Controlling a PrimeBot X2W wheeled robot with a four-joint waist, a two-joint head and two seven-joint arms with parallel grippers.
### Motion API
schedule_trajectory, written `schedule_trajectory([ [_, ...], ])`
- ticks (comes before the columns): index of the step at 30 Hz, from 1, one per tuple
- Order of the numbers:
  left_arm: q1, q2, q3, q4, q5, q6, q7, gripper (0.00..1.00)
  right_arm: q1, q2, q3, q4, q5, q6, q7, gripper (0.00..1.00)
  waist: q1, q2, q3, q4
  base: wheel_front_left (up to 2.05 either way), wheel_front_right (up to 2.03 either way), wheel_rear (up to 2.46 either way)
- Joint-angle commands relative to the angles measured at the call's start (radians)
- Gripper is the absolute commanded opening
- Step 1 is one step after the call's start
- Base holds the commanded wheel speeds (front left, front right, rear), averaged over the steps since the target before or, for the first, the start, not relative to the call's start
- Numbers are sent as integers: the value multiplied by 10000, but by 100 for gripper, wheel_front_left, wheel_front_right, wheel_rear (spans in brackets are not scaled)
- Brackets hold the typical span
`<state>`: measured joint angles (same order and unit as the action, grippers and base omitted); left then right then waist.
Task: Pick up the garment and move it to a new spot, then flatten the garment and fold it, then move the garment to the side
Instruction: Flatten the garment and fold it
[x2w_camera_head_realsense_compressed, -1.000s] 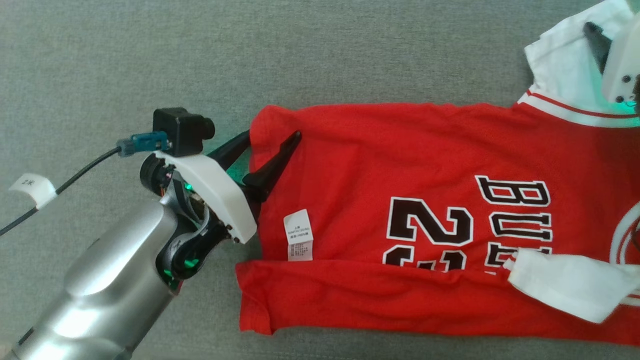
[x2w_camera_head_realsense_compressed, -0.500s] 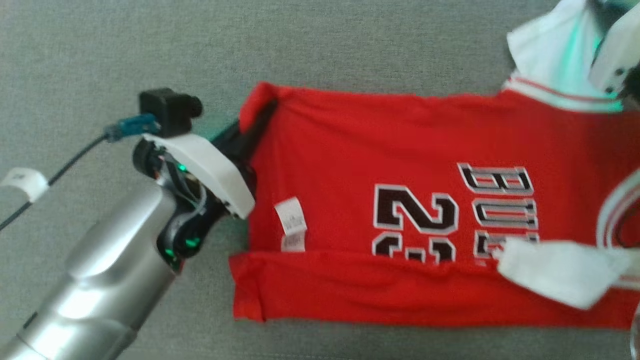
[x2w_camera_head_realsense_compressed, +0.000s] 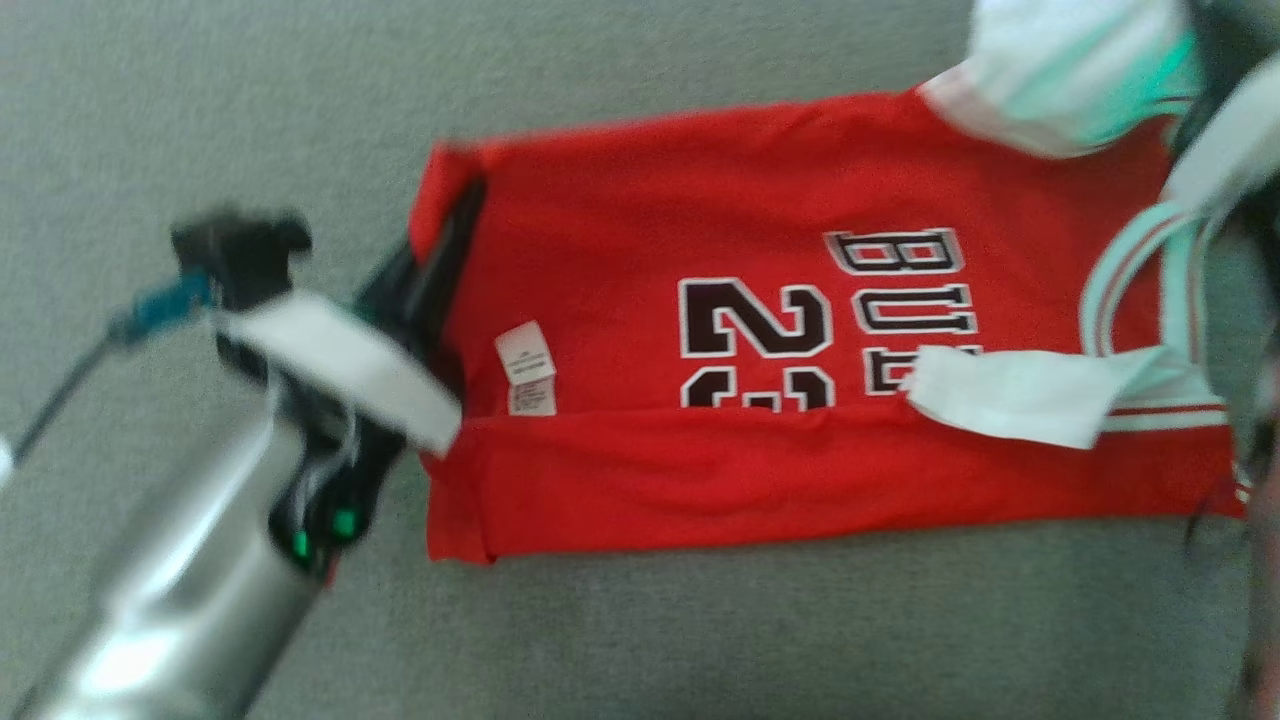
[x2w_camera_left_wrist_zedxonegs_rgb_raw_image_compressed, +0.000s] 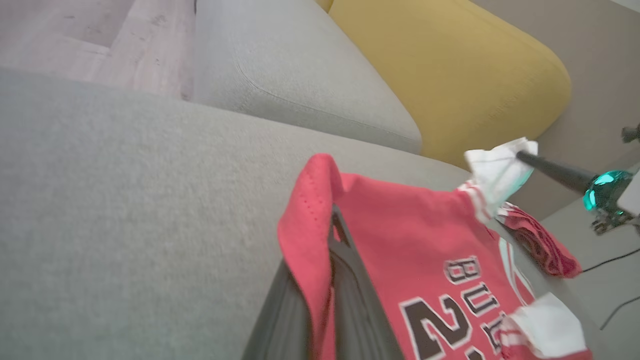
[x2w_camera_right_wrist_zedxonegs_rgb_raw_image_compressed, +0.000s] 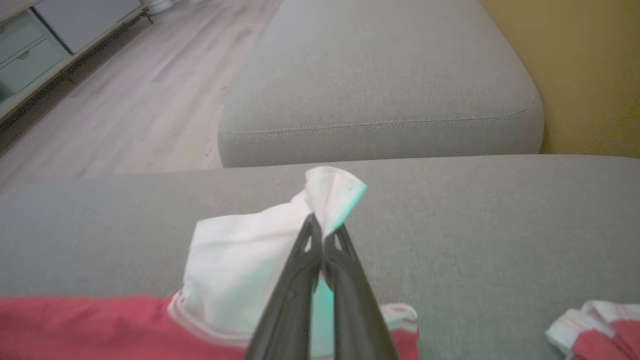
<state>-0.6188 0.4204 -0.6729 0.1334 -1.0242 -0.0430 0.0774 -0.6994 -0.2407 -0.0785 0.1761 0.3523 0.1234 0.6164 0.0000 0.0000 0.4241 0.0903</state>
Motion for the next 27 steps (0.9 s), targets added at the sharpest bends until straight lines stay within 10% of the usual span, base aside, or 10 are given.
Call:
schedule_trajectory([
  [1, 401, 537, 505, -536, -129, 44, -170, 0, 840, 121, 153, -700, 90, 73, -72, 0, 0, 0, -375, -340, 0, 0, 0],
  [14, 4179, 2041, 477, -3414, -523, 1054, -550, 0, 5509, 372, 284, -3605, 154, 73, 434, 0, 0, 0, -1091, -1200, 0, 0, 0],
  [15, 4254, 2095, 443, -3460, -483, 1119, -518, 11, 5547, 398, 287, -3602, 70, 73, 501, 48, 0, 0, -1097, -1211, 0, 0, 0],
  [16, 4329, 2152, 367, -3480, -439, 1154, -449, 46, 5602, 395, 350, -3584, 25, 73, 652, 100, 0, 0, -1102, -1219, 0, 0, 0],
  [17, 4377, 2258, 275, -3465, -294, 1199, -385, 100, 5646, 362, 411, -3595, -25, 73, 803, 100, 0, 0, -1107, -1219, 0, 0, 0],
  [27, 4113, 1911, 1089, -2639, 2433, 3364, -3040, 100, 4903, 897, -841, -3644, -774, 73, 1939, 100, 0, 0, -956, -896, 0, 0, 0],
])
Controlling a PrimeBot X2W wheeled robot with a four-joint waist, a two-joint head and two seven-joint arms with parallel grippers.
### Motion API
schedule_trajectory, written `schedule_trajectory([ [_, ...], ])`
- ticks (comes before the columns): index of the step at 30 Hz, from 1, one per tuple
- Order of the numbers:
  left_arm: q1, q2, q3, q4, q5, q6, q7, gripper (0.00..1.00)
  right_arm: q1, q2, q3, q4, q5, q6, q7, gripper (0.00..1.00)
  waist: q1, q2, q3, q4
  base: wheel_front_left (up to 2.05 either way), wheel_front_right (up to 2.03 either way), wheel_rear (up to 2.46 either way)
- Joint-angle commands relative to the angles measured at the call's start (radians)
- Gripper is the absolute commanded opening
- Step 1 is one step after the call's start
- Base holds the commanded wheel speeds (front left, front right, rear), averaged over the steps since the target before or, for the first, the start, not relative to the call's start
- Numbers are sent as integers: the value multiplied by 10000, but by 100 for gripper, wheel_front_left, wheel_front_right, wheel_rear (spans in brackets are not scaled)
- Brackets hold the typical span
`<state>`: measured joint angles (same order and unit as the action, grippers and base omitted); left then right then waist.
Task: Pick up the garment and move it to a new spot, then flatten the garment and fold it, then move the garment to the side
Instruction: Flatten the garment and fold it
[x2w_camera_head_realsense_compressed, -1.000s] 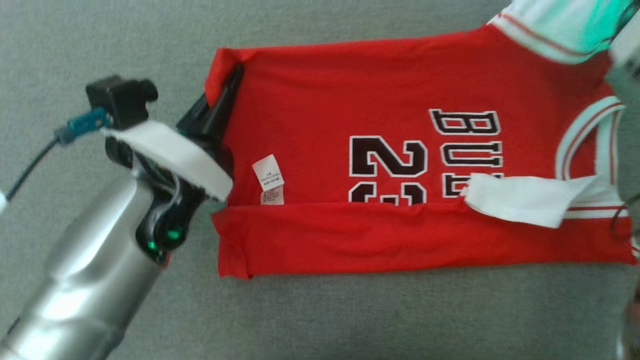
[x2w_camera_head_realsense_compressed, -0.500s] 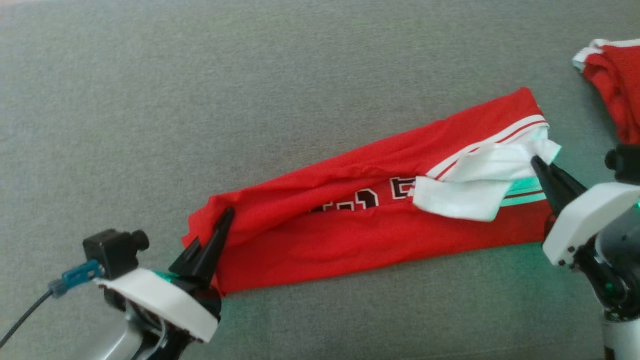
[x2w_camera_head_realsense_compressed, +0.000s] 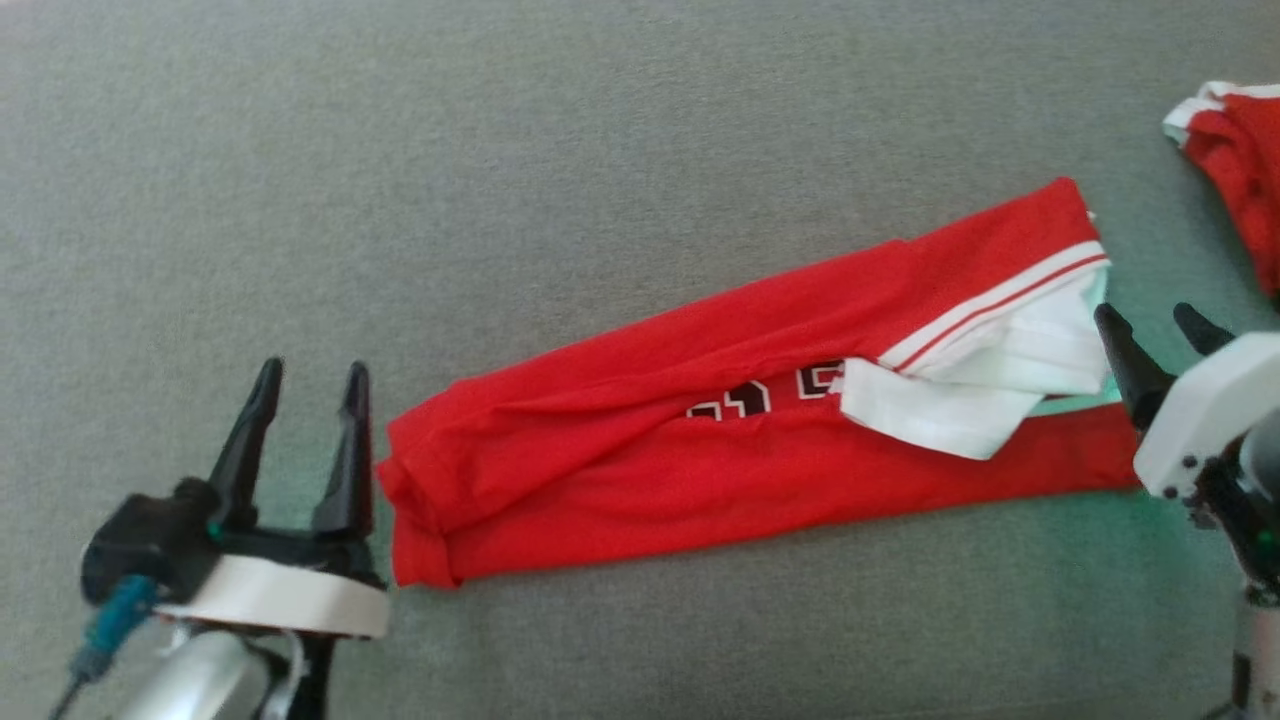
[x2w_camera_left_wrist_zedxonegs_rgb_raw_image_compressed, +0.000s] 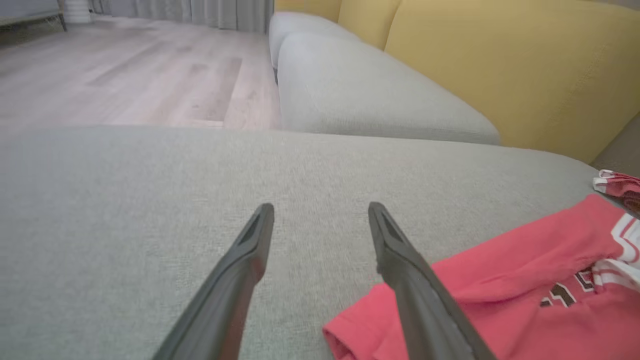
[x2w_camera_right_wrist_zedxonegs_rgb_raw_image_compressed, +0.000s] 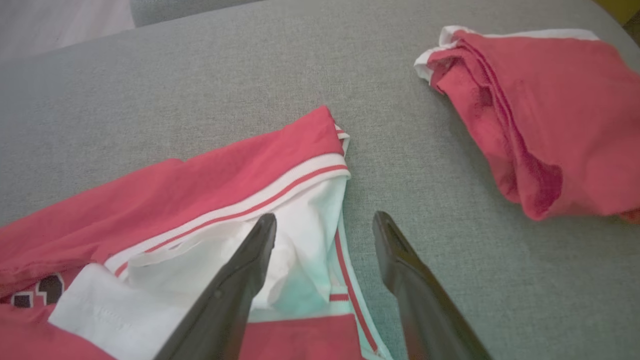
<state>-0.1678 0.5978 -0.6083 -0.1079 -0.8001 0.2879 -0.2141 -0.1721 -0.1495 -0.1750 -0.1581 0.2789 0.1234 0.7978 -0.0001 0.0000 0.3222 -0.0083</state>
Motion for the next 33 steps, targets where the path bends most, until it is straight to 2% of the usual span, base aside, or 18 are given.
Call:
schedule_trajectory([
  [1, -427, -4, 496, -225, 438, 128, -266, 100, -458, 52, 48, -126, -86, 73, 375, 100, 1, 0, 102, 155, 0, 0, 0],
  [3, -438, -464, 653, -172, 1285, 227, -448, 100, -689, 39, -116, 496, -363, 73, 1095, 100, 1, 0, 210, 384, 0, 0, 0],
  [4, -438, -464, 653, -172, 1285, 227, -448, 100, -689, 39, -116, 496, -363, 73, 1095, 100, 1, 0, 210, 384, 0, 0, 0],
  [6, -408, -932, 860, -268, 1902, 160, -467, 100, -777, -7, -209, 912, -557, 73, 1443, 100, 1, 0, 276, 576, 0, 0, 0],
  [11, 23, -1954, 1204, -248, 3373, -519, -473, 100, -589, -119, -134, 1554, -624, 73, 2317, 100, 1, 0, 352, 1017, 0, 0, 0],
  [15, 439, -2759, 1664, 78, 3967, -1139, -475, 100, -435, 189, -238, 1869, -36, 73, 2931, 100, 1, 0, 202, 1209, 0, 0, 0],
  [16, 545, -2970, 1808, 147, 4067, -1278, -475, 100, -440, 274, -231, 1870, 138, 73, 2928, 90, 1, 0, 148, 1228, 0, 0, 0],
  [17, 650, -3212, 1983, 184, 4121, -1423, -475, 100, -465, 354, -179, 1829, 381, 73, 2821, 1, 1, 0, 74, 1246, 0, 0, 0],
  [20, 1023, -3712, 2403, 450, 4327, -1934, -475, 100, -568, 419, -195, 1614, 1091, 73, 2349, 0, 1, 0, -188, 1215, 0, 0, 0],
  [23, 1360, -4053, 2836, 681, 4578, -2359, -476, 100, -756, 147, -497, 1479, 1256, 73, 2020, 0, 1, 0, -513, 1089, 0, 0, 0],
  [27, 1689, -4440, 3407, 949, 4876, -2769, -476, 100, -1016, -420, -1079, 1258, 1267, 73, 1889, 0, 1, 0, -971, 916, 0, 0, 0],
  [33, 2210, -5006, 4018, 1155, 5195, -3217, -476, 100, -1245, -1532, -2051, 626, 1491, 73, 2259, 0, 1, 0, -1551, 847, 0, 0, 0],
])
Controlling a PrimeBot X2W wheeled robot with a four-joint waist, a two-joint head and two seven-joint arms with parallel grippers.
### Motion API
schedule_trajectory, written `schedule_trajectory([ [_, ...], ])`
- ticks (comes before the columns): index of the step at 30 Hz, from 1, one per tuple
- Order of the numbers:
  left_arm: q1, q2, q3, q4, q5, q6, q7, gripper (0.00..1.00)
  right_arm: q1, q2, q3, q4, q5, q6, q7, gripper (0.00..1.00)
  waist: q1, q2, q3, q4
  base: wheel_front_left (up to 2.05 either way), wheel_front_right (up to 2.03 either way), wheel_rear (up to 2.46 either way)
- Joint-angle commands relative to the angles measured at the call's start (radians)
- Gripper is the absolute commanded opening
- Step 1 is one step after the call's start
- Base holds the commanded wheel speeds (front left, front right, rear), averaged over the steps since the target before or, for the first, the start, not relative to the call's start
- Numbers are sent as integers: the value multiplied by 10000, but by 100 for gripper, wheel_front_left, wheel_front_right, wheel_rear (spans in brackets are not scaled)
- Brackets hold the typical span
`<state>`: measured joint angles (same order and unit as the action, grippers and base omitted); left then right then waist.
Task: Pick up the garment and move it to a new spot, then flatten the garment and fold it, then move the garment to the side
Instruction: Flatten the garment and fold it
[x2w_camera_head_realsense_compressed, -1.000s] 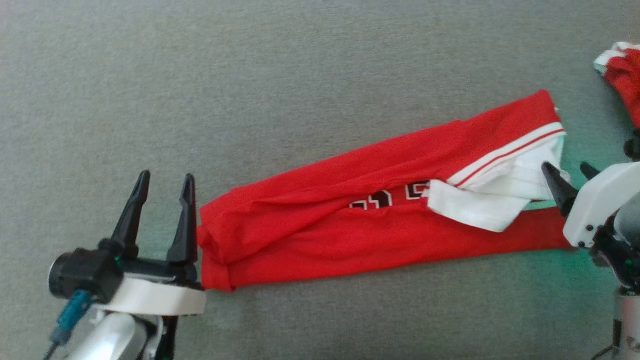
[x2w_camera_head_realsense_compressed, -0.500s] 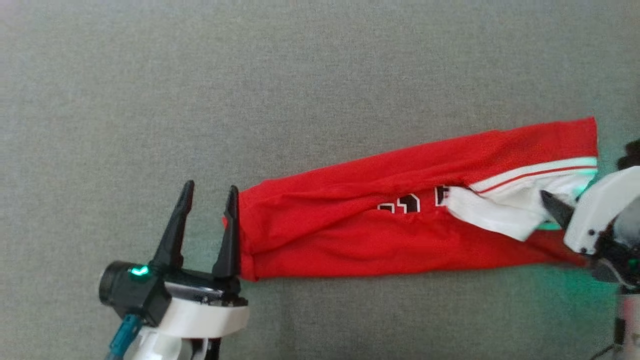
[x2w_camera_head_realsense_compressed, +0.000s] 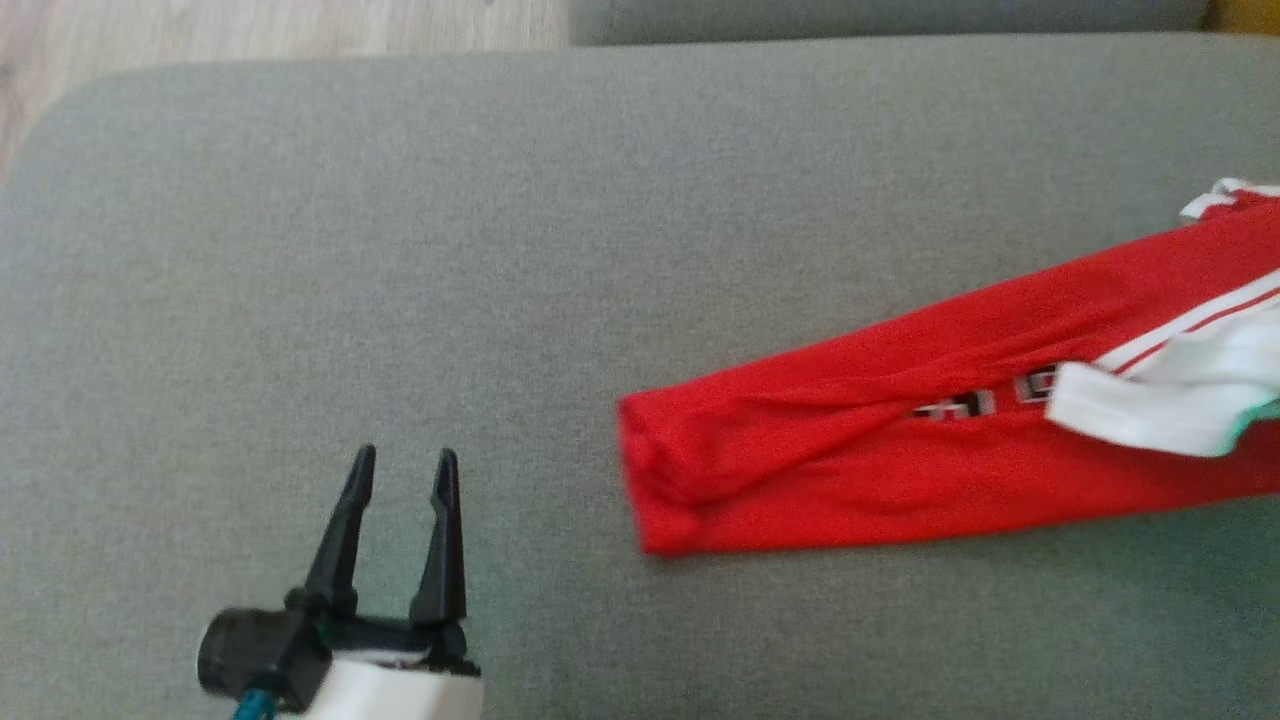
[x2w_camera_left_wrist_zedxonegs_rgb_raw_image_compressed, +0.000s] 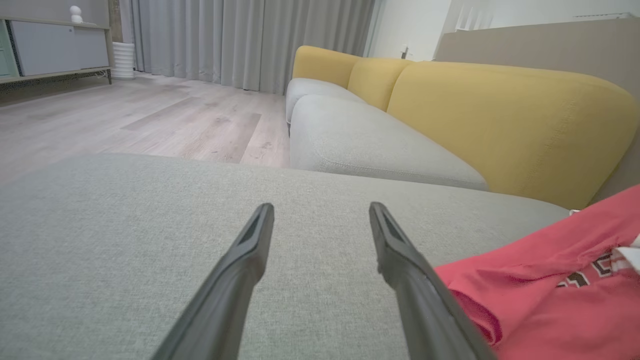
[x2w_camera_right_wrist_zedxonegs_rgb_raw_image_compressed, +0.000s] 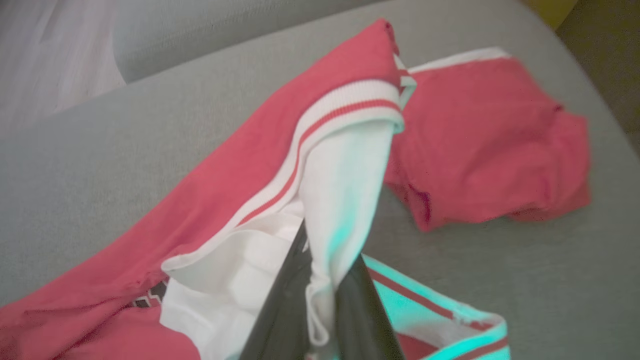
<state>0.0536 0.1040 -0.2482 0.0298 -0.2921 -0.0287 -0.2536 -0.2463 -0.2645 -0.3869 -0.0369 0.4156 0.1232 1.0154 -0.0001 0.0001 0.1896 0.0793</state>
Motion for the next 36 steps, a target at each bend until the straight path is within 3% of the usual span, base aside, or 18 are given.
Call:
schedule_trajectory([
  [1, 79, -124, 454, -170, 211, -125, -81, 100, -491, -501, 50, -768, 177, 75, 162, 0, 1, -1, -308, -22, 0, 0, 0],
  [6, 478, -310, 631, 83, 722, -307, -81, 100, -135, -423, 1144, -1931, 682, 75, 727, 0, 1, -1, -721, -48, 0, 0, 0],
  [12, 591, -427, 745, 327, 1110, -421, -81, 100, 572, 1157, 3443, -2583, 703, 75, 742, 0, 1, -1, -823, -22, 0, 0, 0],
  [14, 557, -445, 804, 402, 1220, -448, -81, 100, 749, 1621, 4166, -2256, 620, 75, 392, 0, 1, -1, -790, -1, 0, 0, 0],
  [19, 459, -471, 944, 575, 1355, -511, -81, 100, 779, 2048, 5387, -1017, 336, 75, -703, 0, 1, -1, -705, 84, 0, 0, 0],
  [27, 369, -509, 1105, 714, 1464, -609, -82, 100, 280, 2139, 6712, 1235, 804, 75, -2817, 0, 1, -1, -707, 312, 0, 0, 0],
  [34, 474, -529, 1039, 777, 1488, -607, -82, 100, -290, 2141, 7422, 2325, 1475, 75, -3805, 0, 1, -1, -751, 322, 0, 0, 0],
  [35, 471, -530, 1024, 788, 1482, -600, -82, 100, -327, 2141, 7511, 2420, 1574, 75, -3901, 39, 1, -1, -759, 316, 0, 0, 0],
  [36, 470, -531, 1016, 794, 1474, -592, -82, 100, -357, 2141, 7607, 2470, 1751, 75, -4038, 100, 1, -1, -772, 304, 0, 0, 0],
])
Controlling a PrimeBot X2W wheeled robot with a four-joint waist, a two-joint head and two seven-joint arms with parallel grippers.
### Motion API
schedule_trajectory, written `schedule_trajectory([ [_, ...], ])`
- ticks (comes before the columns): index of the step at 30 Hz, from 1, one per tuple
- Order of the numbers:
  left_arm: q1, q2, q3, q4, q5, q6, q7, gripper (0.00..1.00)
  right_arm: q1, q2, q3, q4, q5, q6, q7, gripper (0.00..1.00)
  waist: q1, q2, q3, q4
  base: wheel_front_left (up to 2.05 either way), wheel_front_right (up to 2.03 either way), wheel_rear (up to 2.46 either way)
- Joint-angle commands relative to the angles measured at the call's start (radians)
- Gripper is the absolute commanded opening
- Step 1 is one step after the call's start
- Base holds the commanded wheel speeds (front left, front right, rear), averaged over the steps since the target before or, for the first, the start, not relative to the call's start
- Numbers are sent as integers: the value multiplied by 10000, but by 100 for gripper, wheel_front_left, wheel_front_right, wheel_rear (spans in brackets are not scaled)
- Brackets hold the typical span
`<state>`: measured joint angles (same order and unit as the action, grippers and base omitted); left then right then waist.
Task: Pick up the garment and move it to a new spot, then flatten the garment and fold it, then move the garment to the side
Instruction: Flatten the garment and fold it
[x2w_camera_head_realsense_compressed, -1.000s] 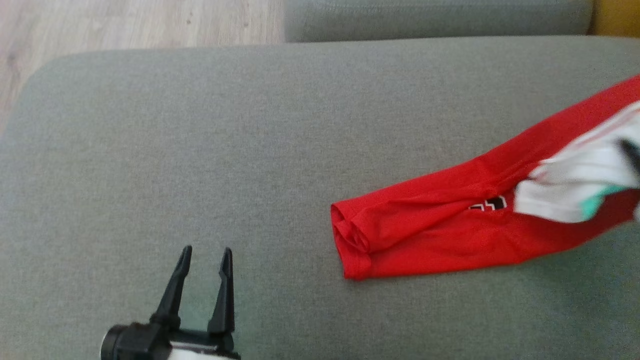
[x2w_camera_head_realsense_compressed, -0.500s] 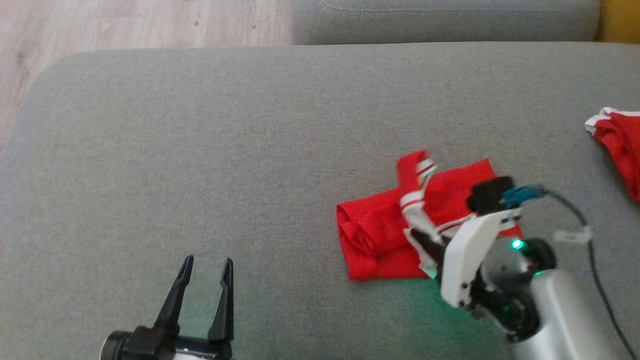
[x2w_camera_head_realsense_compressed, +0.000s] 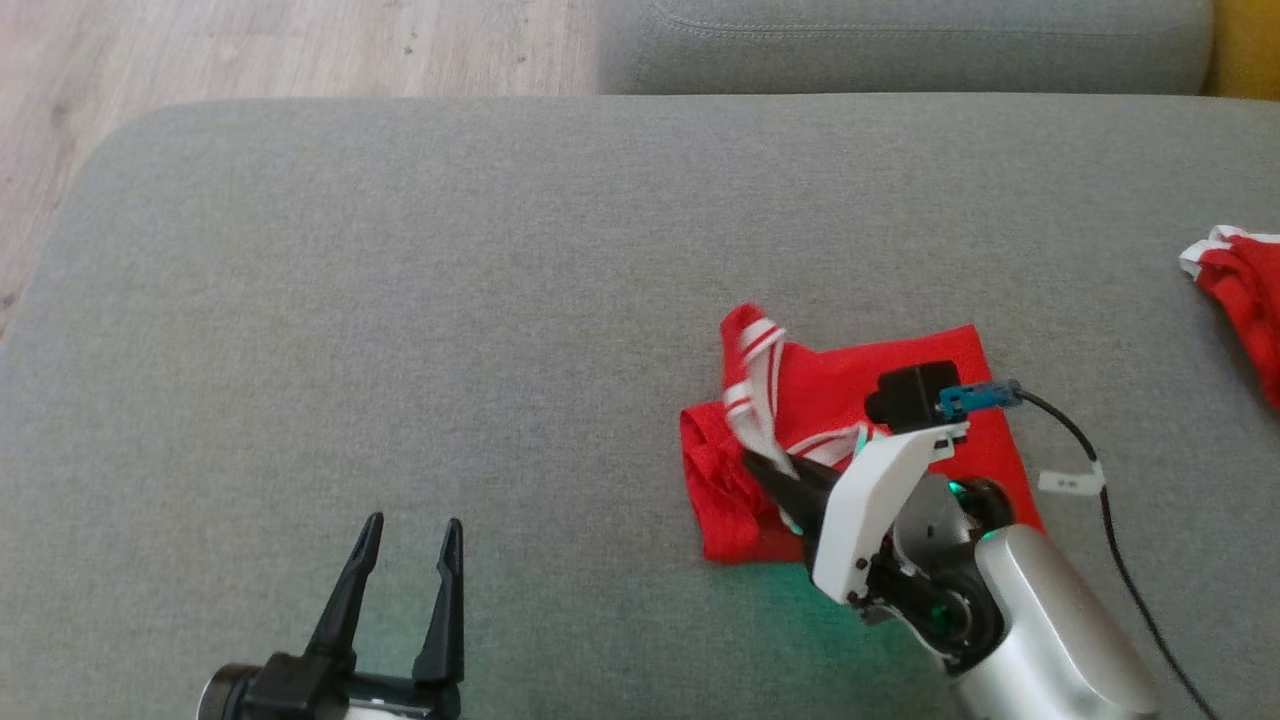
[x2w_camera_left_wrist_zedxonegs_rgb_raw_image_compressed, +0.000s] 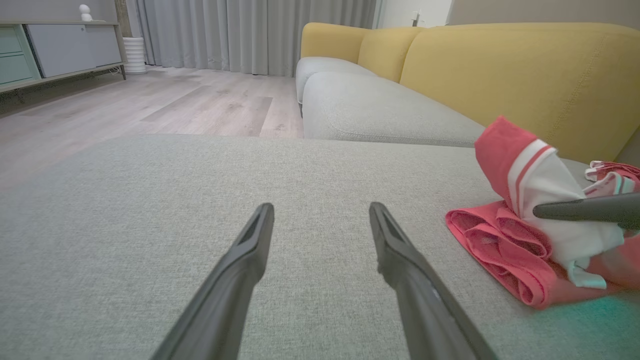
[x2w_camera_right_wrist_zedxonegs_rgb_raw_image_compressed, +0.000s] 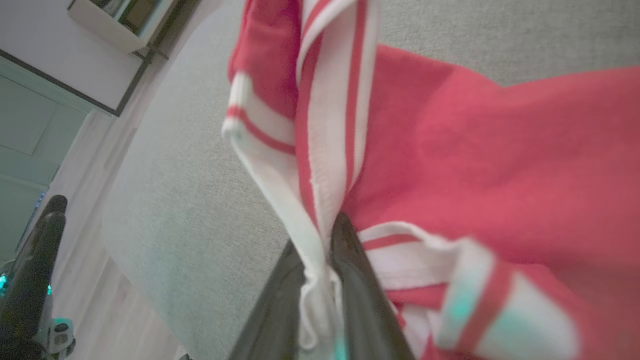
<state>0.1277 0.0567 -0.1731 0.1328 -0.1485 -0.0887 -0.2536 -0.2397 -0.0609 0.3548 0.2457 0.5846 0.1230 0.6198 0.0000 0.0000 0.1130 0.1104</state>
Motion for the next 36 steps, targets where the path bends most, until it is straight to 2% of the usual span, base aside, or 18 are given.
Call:
schedule_trajectory([
  [1, -263, -59, 262, -235, 32, 17, -82, 100, -440, 105, 286, -359, 362, 77, -284, 100, 0, 0, -26, -25, 0, 0, 0],
  [5, -196, -61, 283, -241, 35, 62, -82, 100, -441, 105, 706, -494, 1785, 77, -1127, 100, 0, 0, -83, -170, 0, 0, 0],
  [8, -165, -62, 293, -248, 45, 78, -82, 100, -234, 106, 675, -839, 2856, 77, -2299, 100, 0, 0, -181, -285, 0, 0, 0],
  [11, -125, -63, 313, -278, 45, 123, -82, 100, 121, 106, 636, -1251, 3029, 77, -3283, 100, 0, 0, -333, -417, 0, 0, 0],
  [12, -101, -63, 319, -290, 50, 139, -82, 100, 278, 106, 500, -1352, 2756, 77, -3592, 100, 0, 0, -393, -470, 0, 0, 0],
  [20, -46, -63, 447, -319, 178, 155, -82, 100, 1957, 104, -1721, -2034, -2118, 77, -5275, 100, 0, 0, -814, -733, 0, 0, 0],
  [24, 24, -63, 540, -329, 170, 209, -82, 100, 2607, 105, -2477, -2110, -2811, 77, -5865, 100, 0, 0, -994, -770, 0, 0, 0],
  [25, 70, -64, 618, -338, 168, 247, -82, 100, 2943, 97, -2963, -2074, -3439, 77, -6349, 100, 0, 0, -1074, -779, 0, 0, 0],
  [30, 184, -64, 739, -285, 251, 227, -82, 100, 3643, 88, -4033, -1482, -5056, 77, -7844, 100, 0, 0, -1248, -722, 0, 0, 0],
  [36, 311, -64, 952, -117, 378, 116, -82, 100, 4084, 95, -4592, -484, -6063, 77, -8749, 100, 0, 0, -1472, -585, 0, 0, 0],
])
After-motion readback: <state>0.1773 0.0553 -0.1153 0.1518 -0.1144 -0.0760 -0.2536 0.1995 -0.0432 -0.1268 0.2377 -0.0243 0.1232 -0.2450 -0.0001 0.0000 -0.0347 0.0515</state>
